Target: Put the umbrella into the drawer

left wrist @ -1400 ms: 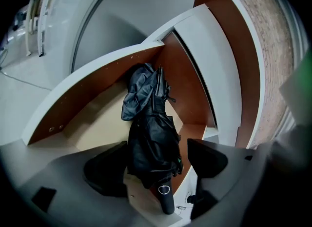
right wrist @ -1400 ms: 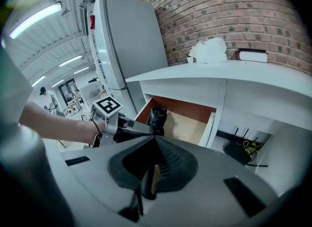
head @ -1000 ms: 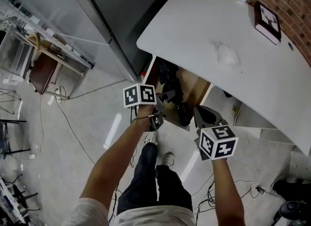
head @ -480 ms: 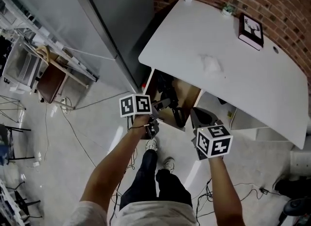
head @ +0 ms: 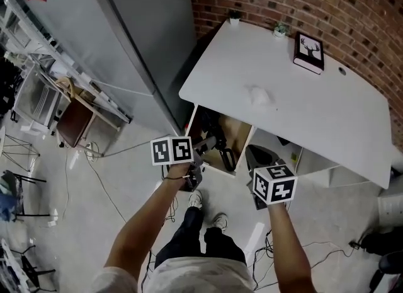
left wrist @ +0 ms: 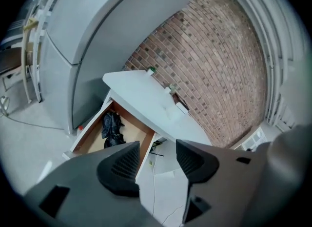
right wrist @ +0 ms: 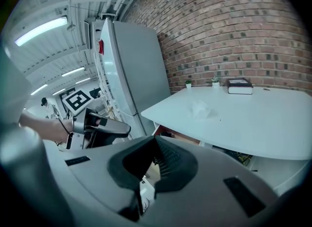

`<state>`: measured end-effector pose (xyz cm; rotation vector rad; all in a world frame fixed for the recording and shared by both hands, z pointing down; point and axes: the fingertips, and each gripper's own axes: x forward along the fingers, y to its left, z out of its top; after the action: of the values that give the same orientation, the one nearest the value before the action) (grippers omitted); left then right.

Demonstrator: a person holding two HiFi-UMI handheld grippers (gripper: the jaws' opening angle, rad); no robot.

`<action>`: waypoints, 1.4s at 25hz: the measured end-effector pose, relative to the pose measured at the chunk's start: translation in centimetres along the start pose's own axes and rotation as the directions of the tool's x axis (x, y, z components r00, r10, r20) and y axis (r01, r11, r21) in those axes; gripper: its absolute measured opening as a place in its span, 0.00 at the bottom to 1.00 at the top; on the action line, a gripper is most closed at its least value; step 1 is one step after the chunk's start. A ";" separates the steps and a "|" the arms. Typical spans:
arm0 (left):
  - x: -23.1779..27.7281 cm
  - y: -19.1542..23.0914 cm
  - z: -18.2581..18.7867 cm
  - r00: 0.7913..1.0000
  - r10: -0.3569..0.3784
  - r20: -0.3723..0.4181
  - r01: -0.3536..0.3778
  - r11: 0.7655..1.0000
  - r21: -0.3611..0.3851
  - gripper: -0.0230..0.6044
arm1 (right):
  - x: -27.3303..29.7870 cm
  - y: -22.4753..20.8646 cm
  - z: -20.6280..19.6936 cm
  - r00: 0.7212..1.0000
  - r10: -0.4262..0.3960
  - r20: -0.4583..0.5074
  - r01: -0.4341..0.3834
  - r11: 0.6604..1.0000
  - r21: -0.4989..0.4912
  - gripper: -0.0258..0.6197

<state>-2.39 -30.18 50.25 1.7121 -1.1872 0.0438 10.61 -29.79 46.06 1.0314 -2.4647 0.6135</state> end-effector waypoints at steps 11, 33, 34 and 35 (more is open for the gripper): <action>-7.6 -5.7 2.8 0.986 -0.009 0.169 -0.031 0.973 0.230 0.20 | -3.1 2.2 2.9 0.999 0.021 0.049 -0.022 1.000 0.008 0.04; -18.6 -6.1 7.7 0.975 -0.025 0.222 -0.120 0.777 0.618 0.03 | -6.9 10.7 8.6 0.966 -0.152 0.207 0.158 0.987 -0.012 0.04; -18.9 -6.1 7.9 0.974 -0.033 0.225 -0.119 0.766 0.632 0.03 | -7.2 11.2 8.7 0.964 -0.162 0.213 0.168 0.986 -0.012 0.04; -19.3 -6.1 8.1 0.973 -0.039 0.227 -0.120 0.756 0.643 0.03 | -7.4 11.6 8.8 0.961 -0.172 0.218 0.180 0.984 -0.014 0.04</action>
<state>-11.77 -22.98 31.98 2.3555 -1.4930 0.3374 5.25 -23.00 32.17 1.3502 -2.5176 0.4205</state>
